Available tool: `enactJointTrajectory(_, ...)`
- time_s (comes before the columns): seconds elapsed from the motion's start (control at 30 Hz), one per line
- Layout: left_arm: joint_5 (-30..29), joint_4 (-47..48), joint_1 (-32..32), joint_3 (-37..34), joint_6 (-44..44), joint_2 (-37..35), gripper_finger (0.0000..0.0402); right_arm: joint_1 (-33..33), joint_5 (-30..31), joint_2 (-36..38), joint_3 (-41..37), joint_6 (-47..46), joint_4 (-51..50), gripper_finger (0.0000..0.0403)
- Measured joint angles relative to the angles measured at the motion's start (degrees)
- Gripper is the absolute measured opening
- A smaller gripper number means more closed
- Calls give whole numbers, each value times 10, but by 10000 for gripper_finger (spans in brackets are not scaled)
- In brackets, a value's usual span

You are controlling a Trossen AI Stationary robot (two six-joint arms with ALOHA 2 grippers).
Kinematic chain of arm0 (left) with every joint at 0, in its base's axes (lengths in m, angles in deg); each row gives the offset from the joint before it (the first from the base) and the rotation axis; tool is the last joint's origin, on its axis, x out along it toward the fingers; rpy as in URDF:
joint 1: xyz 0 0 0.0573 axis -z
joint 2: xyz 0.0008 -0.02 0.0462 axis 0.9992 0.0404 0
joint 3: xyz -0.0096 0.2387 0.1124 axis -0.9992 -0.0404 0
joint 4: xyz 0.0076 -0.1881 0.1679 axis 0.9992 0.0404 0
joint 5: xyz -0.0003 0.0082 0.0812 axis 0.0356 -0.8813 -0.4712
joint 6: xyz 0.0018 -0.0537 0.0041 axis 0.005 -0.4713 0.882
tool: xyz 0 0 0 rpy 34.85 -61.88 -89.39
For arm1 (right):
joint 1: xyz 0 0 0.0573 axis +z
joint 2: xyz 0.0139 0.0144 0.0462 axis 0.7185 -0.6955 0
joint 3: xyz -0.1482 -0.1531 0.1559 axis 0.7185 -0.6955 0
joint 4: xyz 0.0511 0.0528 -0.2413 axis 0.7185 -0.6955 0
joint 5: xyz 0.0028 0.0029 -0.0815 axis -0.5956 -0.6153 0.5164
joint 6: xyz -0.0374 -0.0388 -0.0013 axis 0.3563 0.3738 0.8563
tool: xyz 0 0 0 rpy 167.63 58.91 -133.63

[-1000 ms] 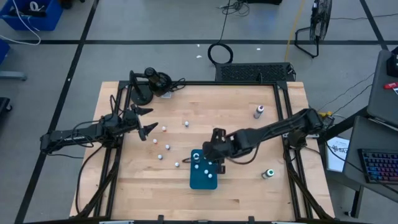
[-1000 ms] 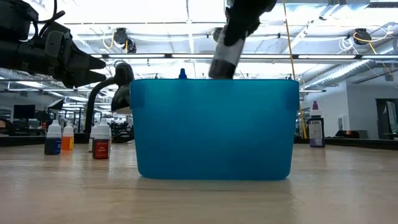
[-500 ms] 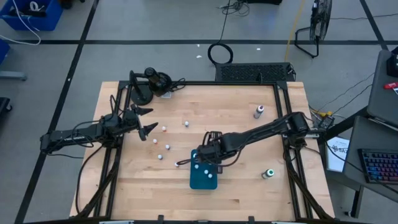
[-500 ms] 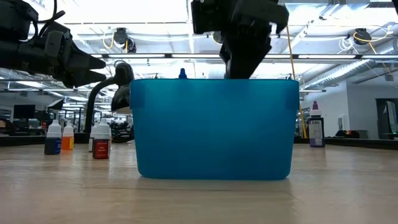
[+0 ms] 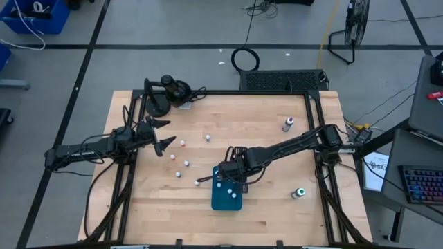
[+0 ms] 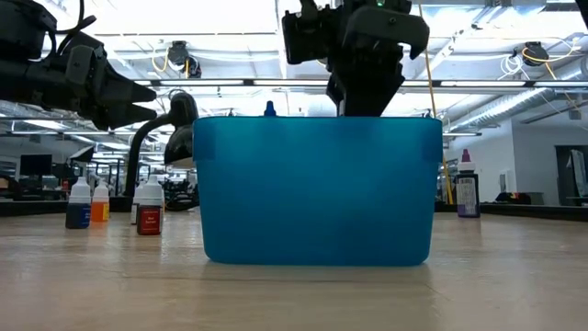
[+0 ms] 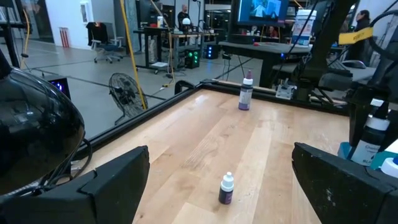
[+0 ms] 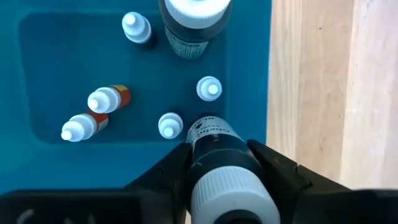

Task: Pick & Place food coloring
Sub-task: Put the black big food coloring bottle into the blue bin, then put the purple big food coloring bottle into the blue bin

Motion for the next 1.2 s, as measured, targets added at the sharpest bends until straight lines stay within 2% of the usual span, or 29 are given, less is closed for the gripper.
enactJointTrajectory(0.53, 0, 0, 0, 0, 0, 0, 390, -3, -14, 0, -37, -16, 41, 130)
enactJointTrajectory(0.7, 0, 0, 0, 0, 0, 0, 390, -3, -14, 0, -37, -38, 42, 208)
enactJointTrajectory(0.83, 0, 0, 0, 0, 0, 0, 390, -3, -14, 0, -37, -45, 42, 240)
enactJointTrajectory(0.97, 0, 0, 0, 0, 0, 0, 390, -3, -14, 10, -38, -46, 30, 243)
enactJointTrajectory(1.2, 0, 0, 0, 0, 0, 0, 390, -9, -10, 73, -38, -61, -7, 223)
